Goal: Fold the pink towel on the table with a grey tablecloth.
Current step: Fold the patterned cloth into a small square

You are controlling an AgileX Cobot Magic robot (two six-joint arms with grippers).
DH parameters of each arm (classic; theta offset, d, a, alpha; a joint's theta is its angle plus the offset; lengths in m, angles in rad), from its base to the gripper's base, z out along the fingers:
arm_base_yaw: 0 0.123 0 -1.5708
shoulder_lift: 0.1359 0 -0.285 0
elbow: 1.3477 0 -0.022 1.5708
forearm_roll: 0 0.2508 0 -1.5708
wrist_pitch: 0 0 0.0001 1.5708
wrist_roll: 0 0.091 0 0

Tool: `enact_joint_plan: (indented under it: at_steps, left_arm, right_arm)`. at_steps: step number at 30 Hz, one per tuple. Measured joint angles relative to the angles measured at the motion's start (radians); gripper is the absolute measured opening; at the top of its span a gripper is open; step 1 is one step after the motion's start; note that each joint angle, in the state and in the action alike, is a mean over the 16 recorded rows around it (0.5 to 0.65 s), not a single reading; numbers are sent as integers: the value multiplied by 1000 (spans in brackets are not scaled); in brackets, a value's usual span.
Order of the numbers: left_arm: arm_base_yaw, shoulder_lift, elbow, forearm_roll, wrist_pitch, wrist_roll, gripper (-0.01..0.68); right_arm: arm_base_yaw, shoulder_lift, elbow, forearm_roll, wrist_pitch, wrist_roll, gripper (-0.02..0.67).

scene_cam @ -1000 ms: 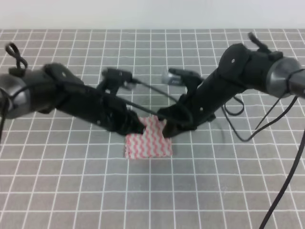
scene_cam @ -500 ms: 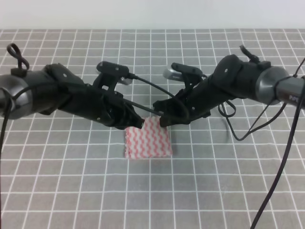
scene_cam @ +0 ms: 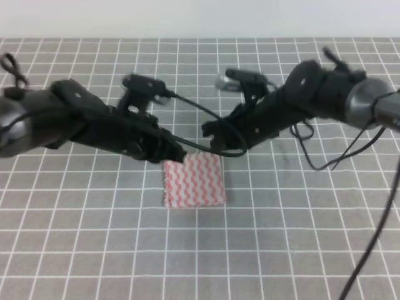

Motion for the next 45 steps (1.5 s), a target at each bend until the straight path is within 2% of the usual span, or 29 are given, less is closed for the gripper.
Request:
enact_joint_plan:
  at_steps: [6, 12, 18, 23, 38, 45]
  left_arm:
    - [-1, -186, 122, -17, -113, 1, -4]
    - [-1, -431, 312, -48, -263, 2, -4]
    - [-1, -682, 501, -83, -364, 2, -4]
    - [-1, -888, 645, -103, -416, 2, -4]
    - [-1, -1502, 952, -137, -372, 2, -4]
    - [-1, -1718, 1070, -139, -346, 8, -4]
  right_arm:
    - [0, -83, 1, -44, 53, -6, -15]
    - [0, -193, 46, -90, 88, 6, -15]
    - [0, -356, 174, -116, 55, 17, -15]
    - [0, -536, 342, -134, 0, 32, -15]
    - [0, -1157, 873, -137, -169, 50, -15]
    - [0, -1427, 1069, -137, -274, 32, -15]
